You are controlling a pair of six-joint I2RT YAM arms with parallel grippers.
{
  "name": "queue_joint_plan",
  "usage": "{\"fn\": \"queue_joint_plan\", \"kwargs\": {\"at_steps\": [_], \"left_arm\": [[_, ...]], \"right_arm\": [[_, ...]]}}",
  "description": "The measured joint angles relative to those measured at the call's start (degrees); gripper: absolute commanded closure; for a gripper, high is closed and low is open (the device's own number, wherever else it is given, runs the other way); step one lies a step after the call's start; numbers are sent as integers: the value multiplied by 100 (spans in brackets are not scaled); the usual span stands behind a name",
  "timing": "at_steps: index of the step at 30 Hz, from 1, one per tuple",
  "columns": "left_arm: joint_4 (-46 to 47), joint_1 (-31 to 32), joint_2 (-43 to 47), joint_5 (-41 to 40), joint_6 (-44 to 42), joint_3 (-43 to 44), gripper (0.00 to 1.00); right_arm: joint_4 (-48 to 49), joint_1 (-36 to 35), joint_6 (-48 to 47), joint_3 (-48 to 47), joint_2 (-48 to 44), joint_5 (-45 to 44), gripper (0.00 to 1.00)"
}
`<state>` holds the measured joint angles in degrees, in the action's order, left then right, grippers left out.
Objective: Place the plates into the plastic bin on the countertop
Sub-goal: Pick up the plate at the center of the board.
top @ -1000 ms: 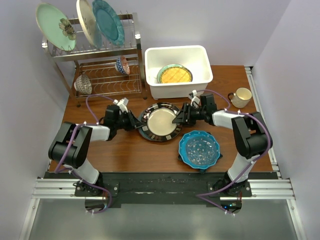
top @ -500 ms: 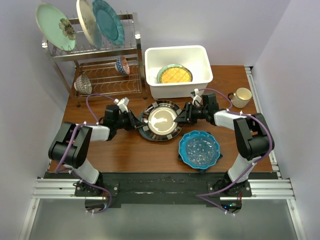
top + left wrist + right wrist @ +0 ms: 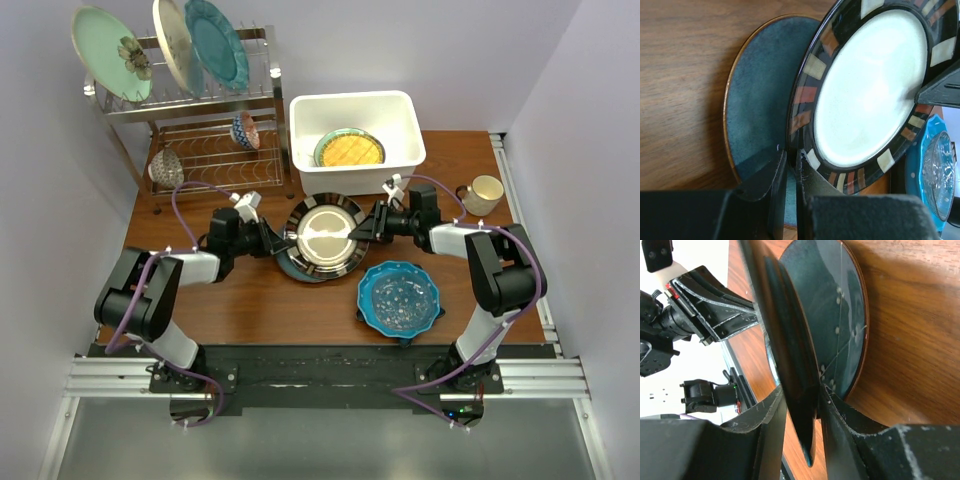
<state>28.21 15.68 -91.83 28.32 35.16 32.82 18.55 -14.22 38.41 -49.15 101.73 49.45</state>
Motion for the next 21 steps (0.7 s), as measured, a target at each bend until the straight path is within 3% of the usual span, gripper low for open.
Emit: {"fn": "queue_joint_plan", "kwargs": {"at_steps": [9, 21], "left_arm": [[90, 26, 269, -35, -52, 0, 100], [-66, 59, 431, -146, -127, 0, 99]], "right_arm": [[-20, 17, -114, 24, 26, -2, 100], [-76, 26, -205, 33, 26, -2, 100]]}}
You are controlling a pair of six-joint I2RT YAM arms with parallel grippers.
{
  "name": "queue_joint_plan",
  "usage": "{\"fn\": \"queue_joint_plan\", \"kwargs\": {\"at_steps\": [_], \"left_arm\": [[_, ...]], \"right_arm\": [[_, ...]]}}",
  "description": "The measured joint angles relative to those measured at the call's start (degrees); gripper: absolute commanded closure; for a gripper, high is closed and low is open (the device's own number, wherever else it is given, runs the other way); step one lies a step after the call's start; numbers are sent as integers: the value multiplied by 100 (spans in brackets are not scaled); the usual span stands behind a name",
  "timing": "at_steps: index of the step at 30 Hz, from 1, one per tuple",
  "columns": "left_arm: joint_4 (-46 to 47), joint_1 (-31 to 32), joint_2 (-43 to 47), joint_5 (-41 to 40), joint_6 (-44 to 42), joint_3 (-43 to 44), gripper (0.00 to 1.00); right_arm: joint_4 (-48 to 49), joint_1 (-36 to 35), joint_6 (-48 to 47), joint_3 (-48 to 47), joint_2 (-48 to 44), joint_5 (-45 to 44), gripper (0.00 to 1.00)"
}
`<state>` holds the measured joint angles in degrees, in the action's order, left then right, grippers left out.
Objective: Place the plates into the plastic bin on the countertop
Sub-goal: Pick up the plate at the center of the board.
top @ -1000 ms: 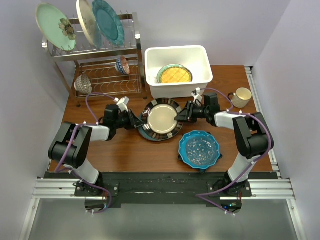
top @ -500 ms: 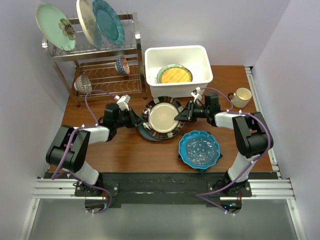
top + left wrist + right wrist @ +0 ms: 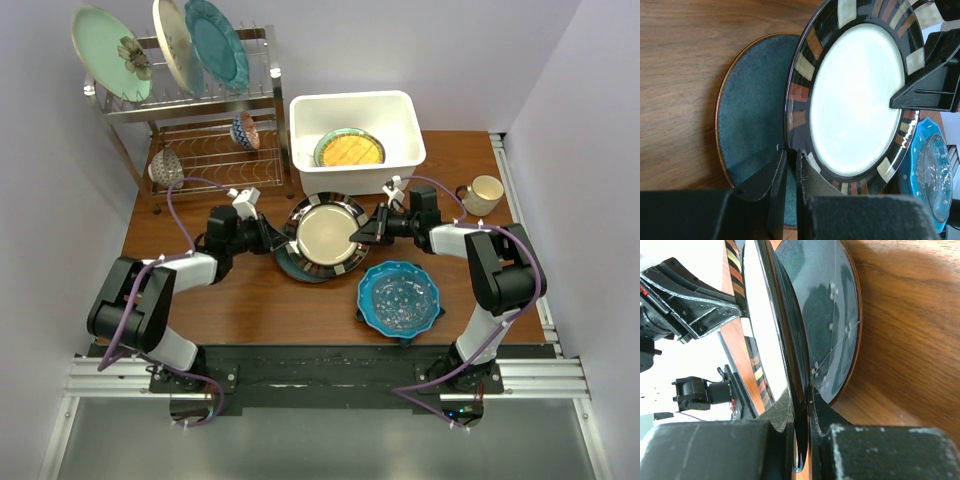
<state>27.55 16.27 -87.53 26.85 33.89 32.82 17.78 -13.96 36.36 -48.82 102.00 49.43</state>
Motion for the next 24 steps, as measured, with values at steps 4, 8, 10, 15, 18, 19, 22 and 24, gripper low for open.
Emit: {"fn": "queue_joint_plan", "kwargs": {"at_steps": [4, 8, 10, 15, 18, 19, 22, 24], "left_arm": [[-186, 35, 129, -105, -52, 0, 90], [-411, 90, 319, -280, -76, 0, 73], [-496, 133, 422, -352, -170, 0, 56], [-686, 319, 688, -463, -345, 7, 36], [-782, 334, 894, -581, -382, 7, 30], [-817, 334, 953, -621, -404, 7, 29], [-927, 334, 1108, -699, -466, 7, 24], [-970, 334, 1200, -750, -492, 7, 22]], "right_arm": [[-24, -4, -13, 0, -13, 22, 100], [-66, -24, -39, 0, -83, 50, 100], [-101, -46, -37, 0, -155, 66, 100], [-192, -225, -39, 0, -313, 122, 100], [-317, -308, -63, 0, -415, 149, 100], [-354, -315, -74, 0, -437, 162, 100], [-450, -313, -109, 2, -518, 166, 100], [-466, -313, -131, 9, -566, 162, 100]]}}
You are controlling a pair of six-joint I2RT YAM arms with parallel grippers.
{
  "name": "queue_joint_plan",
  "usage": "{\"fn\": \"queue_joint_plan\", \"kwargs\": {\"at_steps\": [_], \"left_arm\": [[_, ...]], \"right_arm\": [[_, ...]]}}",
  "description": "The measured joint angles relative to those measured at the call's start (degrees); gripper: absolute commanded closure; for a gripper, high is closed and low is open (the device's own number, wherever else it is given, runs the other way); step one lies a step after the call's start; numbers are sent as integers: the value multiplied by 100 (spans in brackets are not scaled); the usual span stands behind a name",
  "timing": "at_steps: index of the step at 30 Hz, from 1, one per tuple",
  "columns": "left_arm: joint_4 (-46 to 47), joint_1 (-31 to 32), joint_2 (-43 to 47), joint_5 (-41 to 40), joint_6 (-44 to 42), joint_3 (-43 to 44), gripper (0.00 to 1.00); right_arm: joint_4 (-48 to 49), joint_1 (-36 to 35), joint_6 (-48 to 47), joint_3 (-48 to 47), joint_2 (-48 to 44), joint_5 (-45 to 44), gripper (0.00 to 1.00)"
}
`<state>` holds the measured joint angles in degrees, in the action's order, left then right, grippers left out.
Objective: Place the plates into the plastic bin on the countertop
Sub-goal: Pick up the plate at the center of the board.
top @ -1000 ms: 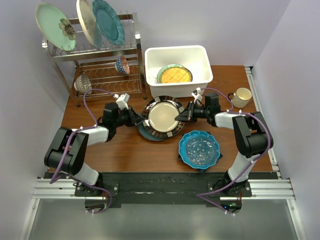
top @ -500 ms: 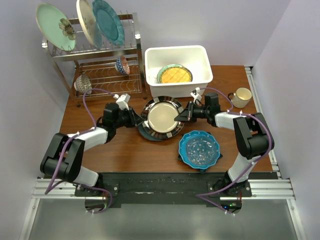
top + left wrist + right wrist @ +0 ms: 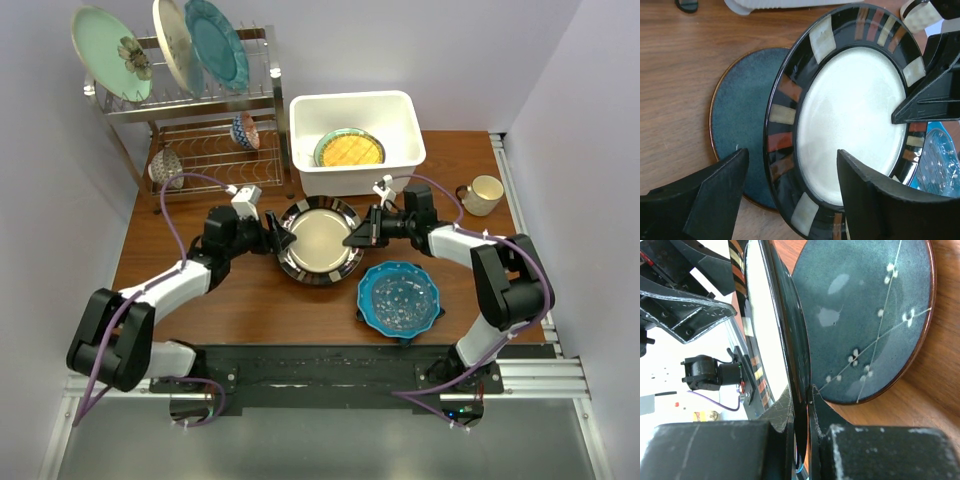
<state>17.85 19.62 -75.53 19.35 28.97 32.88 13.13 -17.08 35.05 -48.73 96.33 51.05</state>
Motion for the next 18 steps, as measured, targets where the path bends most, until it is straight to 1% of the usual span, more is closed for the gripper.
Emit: {"fn": "queue_joint_plan", "kwargs": {"at_steps": [5, 9, 13, 18], "left_arm": [[-46, 0, 188, -105, -28, 0, 17], [-166, 2, 358, -221, -79, 0, 9], [-304, 2, 577, -376, -138, 0, 3], [-435, 2, 852, -584, -173, 0, 1]], "right_arm": [[-87, 7, -26, 2, -118, -2, 100], [-170, 11, -52, 2, -142, -7, 100], [-282, 11, -63, 2, -149, -11, 100], [-348, 11, -103, 0, -149, -15, 100]]}}
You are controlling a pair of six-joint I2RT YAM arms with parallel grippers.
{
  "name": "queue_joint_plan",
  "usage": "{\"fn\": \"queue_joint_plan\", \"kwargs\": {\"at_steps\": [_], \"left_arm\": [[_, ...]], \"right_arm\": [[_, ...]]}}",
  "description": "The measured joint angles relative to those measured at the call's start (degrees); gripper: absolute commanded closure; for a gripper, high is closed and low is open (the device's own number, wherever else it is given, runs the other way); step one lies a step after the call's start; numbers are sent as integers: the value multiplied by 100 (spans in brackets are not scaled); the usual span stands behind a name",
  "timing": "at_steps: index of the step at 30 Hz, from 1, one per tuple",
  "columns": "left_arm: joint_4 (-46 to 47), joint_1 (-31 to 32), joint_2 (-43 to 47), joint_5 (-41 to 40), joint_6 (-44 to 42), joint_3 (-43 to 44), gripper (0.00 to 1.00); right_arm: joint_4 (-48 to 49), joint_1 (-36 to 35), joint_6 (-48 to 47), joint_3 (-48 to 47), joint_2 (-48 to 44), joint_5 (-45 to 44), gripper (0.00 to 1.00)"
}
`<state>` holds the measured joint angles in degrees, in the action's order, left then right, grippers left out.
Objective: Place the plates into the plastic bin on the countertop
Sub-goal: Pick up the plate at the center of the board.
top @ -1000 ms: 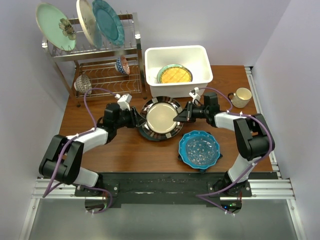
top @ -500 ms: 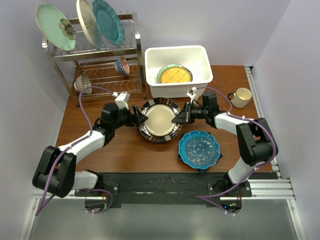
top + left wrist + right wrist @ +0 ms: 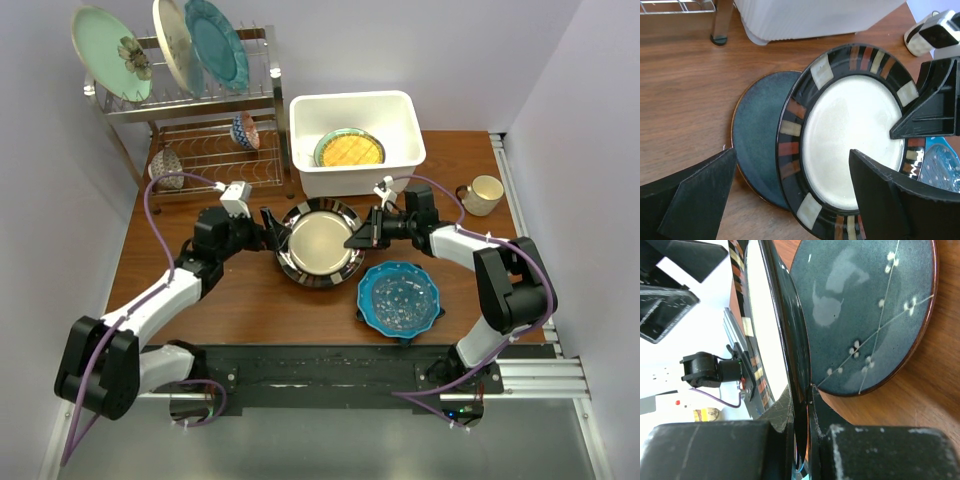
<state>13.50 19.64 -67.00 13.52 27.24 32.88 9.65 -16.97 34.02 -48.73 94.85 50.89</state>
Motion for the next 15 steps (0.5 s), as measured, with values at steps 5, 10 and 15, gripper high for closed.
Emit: {"fn": "queue_joint_plan", "kwargs": {"at_steps": [5, 10, 15], "left_arm": [[-179, 0, 168, -245, -4, 13, 0], [-407, 0, 229, -492, -2, 103, 0], [-619, -9, 229, -732, 15, 273, 0]], "right_arm": [[-221, 0, -72, -33, -35, -28, 100], [-317, 0, -127, -125, -52, -35, 100], [-404, 0, -153, -236, -68, -42, 100]]}}
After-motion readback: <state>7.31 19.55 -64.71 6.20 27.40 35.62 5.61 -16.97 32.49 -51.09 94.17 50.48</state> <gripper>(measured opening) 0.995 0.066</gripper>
